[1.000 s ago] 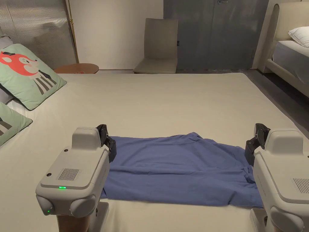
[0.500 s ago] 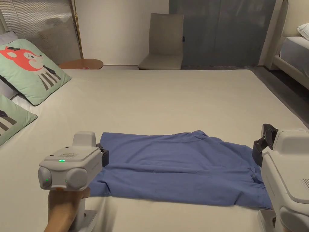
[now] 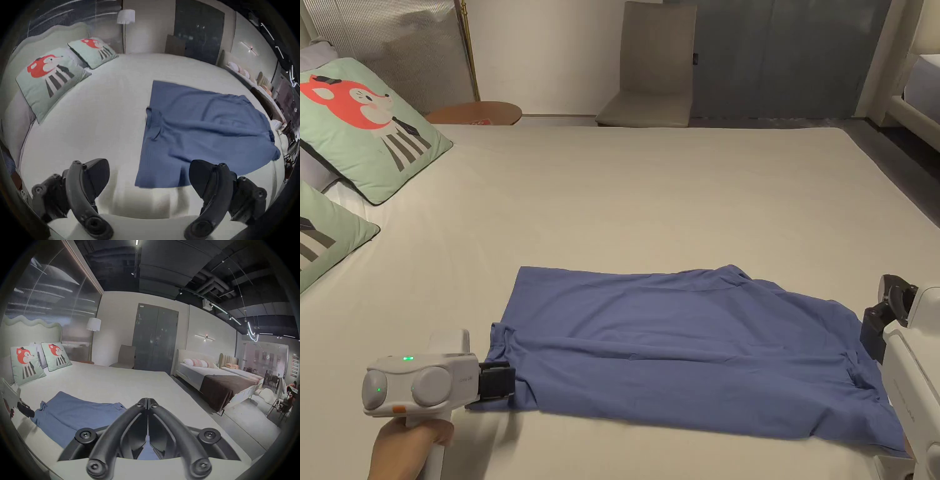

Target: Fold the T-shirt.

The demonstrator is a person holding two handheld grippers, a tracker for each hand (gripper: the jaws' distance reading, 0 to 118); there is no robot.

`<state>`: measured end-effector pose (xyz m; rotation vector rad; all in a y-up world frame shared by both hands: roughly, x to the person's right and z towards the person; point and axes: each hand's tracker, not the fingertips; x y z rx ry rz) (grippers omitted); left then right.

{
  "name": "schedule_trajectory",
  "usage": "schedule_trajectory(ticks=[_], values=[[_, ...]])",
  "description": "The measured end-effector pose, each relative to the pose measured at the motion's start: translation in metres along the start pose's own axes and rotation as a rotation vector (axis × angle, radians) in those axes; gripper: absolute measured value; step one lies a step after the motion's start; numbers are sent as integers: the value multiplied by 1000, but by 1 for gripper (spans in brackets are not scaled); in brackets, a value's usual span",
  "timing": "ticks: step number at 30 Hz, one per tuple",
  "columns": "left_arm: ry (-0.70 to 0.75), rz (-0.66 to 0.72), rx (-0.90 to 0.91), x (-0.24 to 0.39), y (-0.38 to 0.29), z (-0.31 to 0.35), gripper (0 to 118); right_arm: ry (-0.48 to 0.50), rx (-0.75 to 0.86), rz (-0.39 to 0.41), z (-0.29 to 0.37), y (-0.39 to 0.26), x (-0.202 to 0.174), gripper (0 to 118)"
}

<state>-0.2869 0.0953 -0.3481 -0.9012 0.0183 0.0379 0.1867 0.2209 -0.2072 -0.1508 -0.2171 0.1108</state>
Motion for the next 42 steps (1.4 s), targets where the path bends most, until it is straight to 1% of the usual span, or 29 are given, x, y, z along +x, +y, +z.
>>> schedule_trajectory(ticks=[2,6,8,9,10,13,15,16,17,18,19,20,21,23,25,28,29,30,31,33,35,36,37,38,39,42], values=[[1,-9,-18,2,-7,-9,75,0,-13,3,-1,-2,1,1],[4,-60,-52,18,-17,-18,43,-3,-43,-2,-2,-8,5,1],[-2,-80,-41,26,-19,-15,9,-7,-58,-10,-3,-11,9,1],[-11,-92,-28,30,-18,-13,6,-11,-64,-9,-3,-12,11,1],[-38,-98,-30,31,-16,-10,6,-18,-69,-6,-3,-14,13,1],[-34,-95,-15,34,-12,-3,6,-32,-100,-11,-5,-20,24,1],[-19,-117,17,33,-8,5,6,-37,-182,-53,-12,-32,36,2],[-22,-123,24,33,-6,10,6,-39,-245,-63,-18,-40,43,13],[-30,-122,31,32,-5,14,6,-46,-294,-75,-23,-49,48,32],[-42,-117,43,27,-2,14,6,-58,-361,-75,-30,-61,55,56],[-50,-114,49,26,0,18,6,-69,-406,-74,-35,-73,60,85],[-53,-113,54,25,1,20,6,-91,-415,-73,-37,-85,64,103],[-58,-114,61,24,1,22,6,-109,-446,-71,-41,-97,67,103],[-56,-116,72,25,1,26,6,-110,-544,-87,-49,-115,73,111],[-54,-118,70,25,1,26,6,-87,-599,-149,-54,-131,78,108],[-52,-109,66,26,0,28,6,-56,-652,-226,-57,-147,79,108],[-52,-107,65,26,0,28,6,-42,-664,-240,-57,-149,78,105],[-52,-105,63,26,0,27,6,-14,-670,-264,-57,-152,77,98],[-52,-105,63,26,-1,27,6,13,-679,-276,-57,-153,76,79],[-48,-107,62,26,-2,28,6,8,-679,-278,-65,-162,75,48],[-45,-106,64,25,-3,28,6,31,-669,-283,-65,-161,74,17],[-44,-100,65,24,-3,28,6,46,-660,-300,-63,-158,75,10],[-43,-94,65,22,-4,30,6,31,-648,-298,-57,-149,68,9],[-42,-89,66,21,-4,29,6,18,-626,-275,-53,-145,67,9],[-42,-85,68,19,-5,31,6,26,-595,-236,-48,-139,66,9],[-47,-76,74,13,-7,36,6,35,-569,-213,-42,-128,69,9]])
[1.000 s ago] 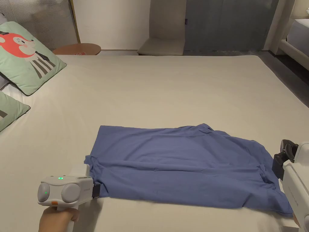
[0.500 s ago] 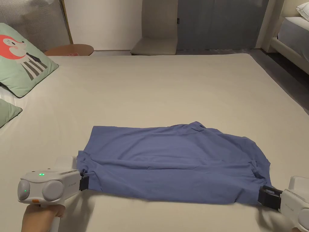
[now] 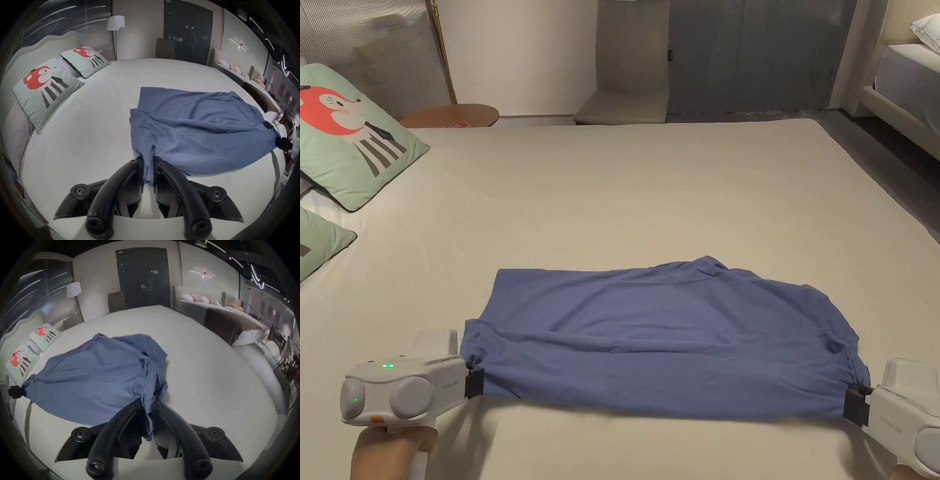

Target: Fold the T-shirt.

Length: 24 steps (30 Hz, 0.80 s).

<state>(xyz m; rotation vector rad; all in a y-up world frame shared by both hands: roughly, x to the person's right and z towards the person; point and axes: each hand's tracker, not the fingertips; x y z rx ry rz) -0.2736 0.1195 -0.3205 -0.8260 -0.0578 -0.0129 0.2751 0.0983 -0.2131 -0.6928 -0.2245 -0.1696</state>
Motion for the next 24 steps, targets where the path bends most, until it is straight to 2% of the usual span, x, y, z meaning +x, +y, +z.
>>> schedule_trajectory(ticks=[6,14,24], values=[[13,23,8,-15,-23,27,6,4,52,72,34,-1,-7,9],[34,58,-14,-36,-85,70,6,25,-1,130,59,-50,-8,9],[84,30,-114,-33,-123,44,6,-18,-125,138,37,-93,-8,10]])
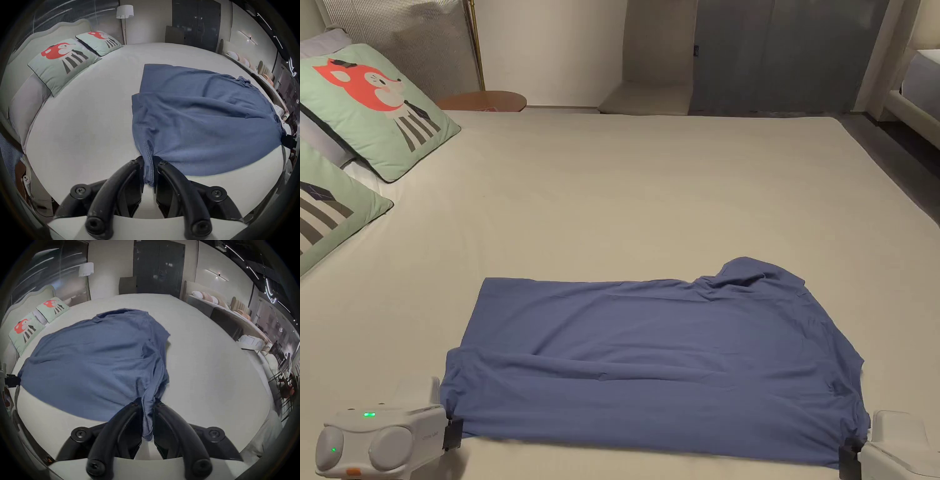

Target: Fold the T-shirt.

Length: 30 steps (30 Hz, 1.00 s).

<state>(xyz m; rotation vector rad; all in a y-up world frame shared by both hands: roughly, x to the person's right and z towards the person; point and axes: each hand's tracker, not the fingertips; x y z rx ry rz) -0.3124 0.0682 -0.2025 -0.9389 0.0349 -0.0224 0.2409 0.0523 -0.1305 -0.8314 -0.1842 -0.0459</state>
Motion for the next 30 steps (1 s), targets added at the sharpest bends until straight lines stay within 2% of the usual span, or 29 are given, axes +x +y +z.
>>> schedule_trajectory(ticks=[2,4,5,6,7,8,9,10,19,26,27,28,29,30], values=[[12,4,8,1,2,3,6,-10,8,-6,3,0,-3,10],[22,13,10,0,6,3,14,-10,6,-10,10,7,-3,15],[31,25,8,0,9,5,29,-9,5,-14,13,12,-4,26],[35,38,6,1,13,8,51,-7,11,-17,17,16,-5,45],[42,56,16,2,19,12,82,-2,38,-20,28,24,-7,72],[40,63,30,7,24,21,95,4,74,-21,34,31,-9,90],[13,63,77,9,30,29,100,8,102,-25,40,40,-12,101],[-7,60,133,12,37,40,100,12,146,-25,49,50,-16,106],[-101,75,650,65,103,145,100,71,585,-19,139,131,-58,105],[-82,17,869,96,111,174,100,14,782,64,166,146,-91,103],[-82,13,878,99,110,175,99,13,795,68,165,146,-93,98],[-77,15,881,98,110,171,91,10,808,73,165,145,-96,84],[-77,12,888,100,109,170,76,6,813,76,165,145,-98,67],[-87,3,896,101,108,170,51,0,816,76,164,145,-100,45]])
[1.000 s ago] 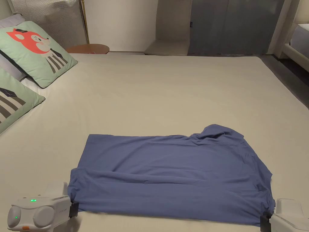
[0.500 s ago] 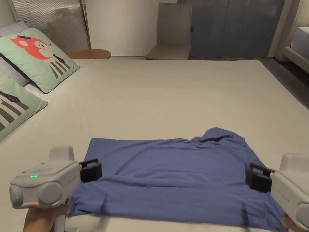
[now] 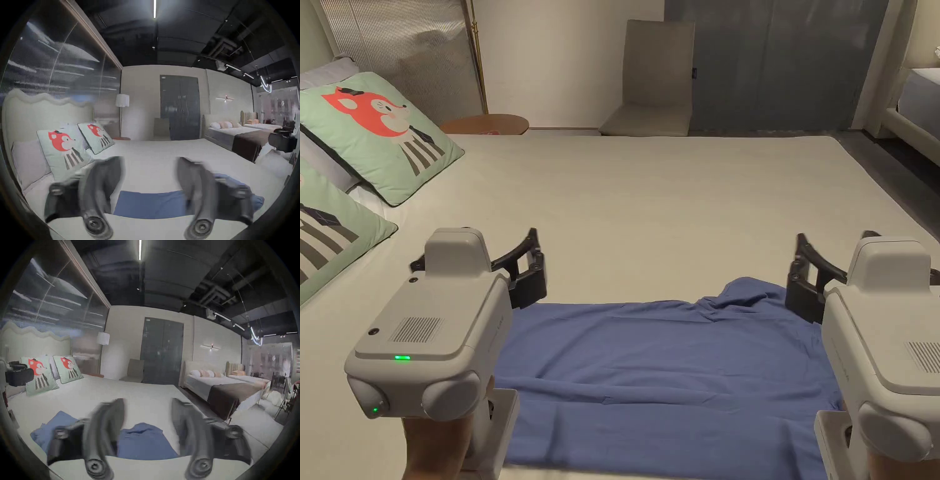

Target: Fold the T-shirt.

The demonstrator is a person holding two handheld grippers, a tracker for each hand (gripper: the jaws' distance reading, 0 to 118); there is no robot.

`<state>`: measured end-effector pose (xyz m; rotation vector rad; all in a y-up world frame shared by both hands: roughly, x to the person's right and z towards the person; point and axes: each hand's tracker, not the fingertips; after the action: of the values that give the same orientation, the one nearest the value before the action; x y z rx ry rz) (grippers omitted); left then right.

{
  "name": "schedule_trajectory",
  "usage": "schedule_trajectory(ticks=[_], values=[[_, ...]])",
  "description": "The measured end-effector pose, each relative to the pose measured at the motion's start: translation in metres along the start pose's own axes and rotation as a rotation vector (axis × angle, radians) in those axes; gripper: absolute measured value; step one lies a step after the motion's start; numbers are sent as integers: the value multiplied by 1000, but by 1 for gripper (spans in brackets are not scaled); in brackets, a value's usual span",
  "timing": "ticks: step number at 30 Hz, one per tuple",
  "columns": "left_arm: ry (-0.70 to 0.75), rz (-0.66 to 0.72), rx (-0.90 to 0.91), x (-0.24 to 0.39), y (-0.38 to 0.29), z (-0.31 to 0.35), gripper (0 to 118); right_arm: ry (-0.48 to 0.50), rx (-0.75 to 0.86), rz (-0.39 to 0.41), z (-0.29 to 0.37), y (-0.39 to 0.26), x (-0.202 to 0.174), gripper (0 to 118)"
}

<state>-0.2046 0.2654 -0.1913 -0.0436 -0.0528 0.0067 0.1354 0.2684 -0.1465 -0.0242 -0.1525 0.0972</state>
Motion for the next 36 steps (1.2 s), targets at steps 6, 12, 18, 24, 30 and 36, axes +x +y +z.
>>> schedule_trajectory(ticks=[6,12,18,24,30,36], values=[[-33,17,-39,-4,-11,-14,0,8,-4,-33,-12,-8,0,1],[-23,-11,-129,-13,-15,-51,0,1,-13,-36,-32,-13,-1,1],[-29,-35,-344,-36,-22,-128,0,13,-33,-28,-68,-15,-3,1],[-41,14,-557,-63,-48,-216,0,14,-72,-16,-113,-28,-6,1],[-8,79,-773,-91,-95,-290,17,5,-128,-6,-153,-46,-4,1],[39,16,-986,-104,-147,-331,95,-4,-198,3,-178,-70,-1,1]])
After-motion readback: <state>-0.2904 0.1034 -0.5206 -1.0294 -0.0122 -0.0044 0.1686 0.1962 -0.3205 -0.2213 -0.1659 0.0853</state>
